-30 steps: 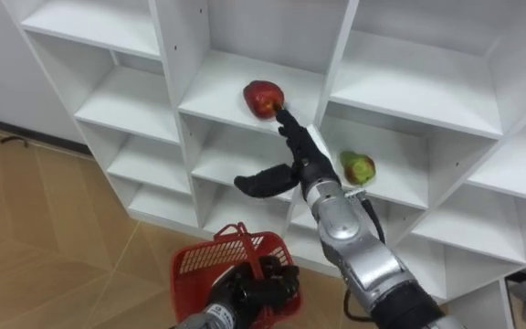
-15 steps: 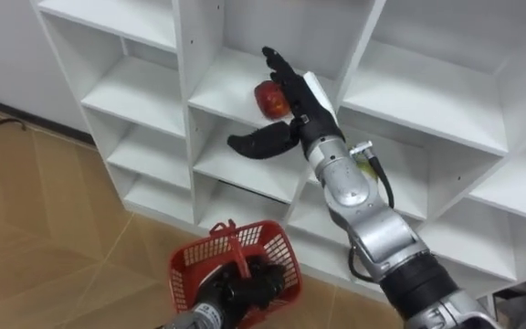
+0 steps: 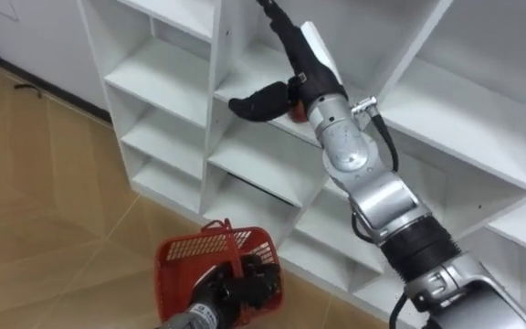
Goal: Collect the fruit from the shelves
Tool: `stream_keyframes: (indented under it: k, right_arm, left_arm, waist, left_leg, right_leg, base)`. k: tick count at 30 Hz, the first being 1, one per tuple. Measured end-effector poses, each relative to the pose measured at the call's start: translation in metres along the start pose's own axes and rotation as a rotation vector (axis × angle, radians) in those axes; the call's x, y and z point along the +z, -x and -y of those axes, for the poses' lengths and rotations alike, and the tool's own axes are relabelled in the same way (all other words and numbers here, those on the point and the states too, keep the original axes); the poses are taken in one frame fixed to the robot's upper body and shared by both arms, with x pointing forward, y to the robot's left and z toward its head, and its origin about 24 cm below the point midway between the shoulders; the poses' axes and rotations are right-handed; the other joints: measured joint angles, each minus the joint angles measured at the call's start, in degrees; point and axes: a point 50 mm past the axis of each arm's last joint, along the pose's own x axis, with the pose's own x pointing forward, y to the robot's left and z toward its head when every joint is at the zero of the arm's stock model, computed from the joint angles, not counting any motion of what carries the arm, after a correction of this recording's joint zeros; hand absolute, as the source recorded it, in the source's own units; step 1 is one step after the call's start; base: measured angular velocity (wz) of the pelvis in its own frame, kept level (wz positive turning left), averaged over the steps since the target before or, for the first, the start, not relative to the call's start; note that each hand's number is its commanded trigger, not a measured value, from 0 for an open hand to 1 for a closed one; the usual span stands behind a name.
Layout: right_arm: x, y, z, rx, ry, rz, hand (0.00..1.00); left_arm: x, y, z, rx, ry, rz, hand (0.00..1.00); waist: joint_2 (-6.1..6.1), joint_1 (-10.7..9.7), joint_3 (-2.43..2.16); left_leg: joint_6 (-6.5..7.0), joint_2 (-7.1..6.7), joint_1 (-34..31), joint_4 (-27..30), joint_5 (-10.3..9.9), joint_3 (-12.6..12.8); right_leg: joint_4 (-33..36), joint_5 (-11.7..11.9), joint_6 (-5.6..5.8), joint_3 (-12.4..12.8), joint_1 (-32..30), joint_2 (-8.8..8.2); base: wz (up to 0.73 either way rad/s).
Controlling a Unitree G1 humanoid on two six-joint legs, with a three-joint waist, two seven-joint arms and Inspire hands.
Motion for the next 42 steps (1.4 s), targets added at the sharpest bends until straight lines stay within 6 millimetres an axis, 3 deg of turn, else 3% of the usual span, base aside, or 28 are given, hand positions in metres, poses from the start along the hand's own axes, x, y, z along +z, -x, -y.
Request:
stream_keyframes:
  k: [6, 9, 19, 26, 36, 42]
  right_arm:
    - [-0.033, -0.004, 0.009, -0.015, 0.074, -0.15, 0.0]
    - [-0.044, -0.006, 0.021, -0.058, 0.114, -0.203, 0.0]
    - [-0.04, -0.016, 0.058, -0.192, 0.239, -0.191, 0.0]
    - [-0.055, -0.013, 0.073, -0.209, 0.281, -0.264, 0.0]
    - [-0.051, -0.015, 0.074, -0.208, 0.293, -0.242, 0.0]
    - [-0.052, -0.015, 0.074, -0.175, 0.351, -0.236, 0.0]
  left_arm:
    - [0.0, 0.004, -0.013, 0.038, 0.009, 0.002, 1.0]
    - [0.002, 0.006, -0.019, 0.053, 0.004, 0.006, 1.0]
    - [0.009, 0.008, -0.031, 0.097, 0.061, 0.037, 1.0]
    - [0.003, 0.007, -0.041, 0.144, 0.061, 0.001, 1.0]
    - [0.001, 0.008, -0.045, 0.161, 0.056, 0.007, 1.0]
    - [0.003, 0.005, -0.049, 0.183, 0.042, -0.001, 1.0]
  waist:
    - [-1.99, 1.3, 0.5]
    - [-2.35, 2.2, 0.77]
    - [-3.86, 2.1, 1.61]
    - [-3.92, 2.3, 1.65]
    - [-4.17, 0.5, 1.71]
    - [-4.9, 0.0, 2.06]
  left_leg:
    - [0.01, -0.23, -1.2, 0.6, 0.0, -1.7]
    - [0.01, -0.16, -3.1, 1.4, 0.0, -1.5]
    - [-0.16, -0.12, -8.7, 3.4, 0.3, -1.5]
    - [-0.12, -0.01, -9.5, 3.3, 0.3, -1.0]
    - [-0.03, -0.06, -9.9, 2.8, 0.3, -0.8]
    - [-0.03, -0.08, -10.5, 3.3, 0.3, -0.9]
  right_leg:
    - [0.0, 0.0, 0.04, -0.1, -0.2, 0.01]
    - [0.0, 0.0, 0.03, 0.0, -1.8, -0.03]
    - [0.1, 0.2, -0.25, 0.1, -6.3, 0.22]
    - [0.1, 0.2, -0.26, 0.9, -7.6, 0.12]
    - [0.1, 0.2, -0.29, 1.8, -8.3, 0.11]
    - [0.1, 0.2, -0.28, 1.9, -8.6, 0.1]
  base:
    - [0.15]
    - [0.02]
    - [0.0]
    - [-0.04]
    - [-0.01]
    - [0.0]
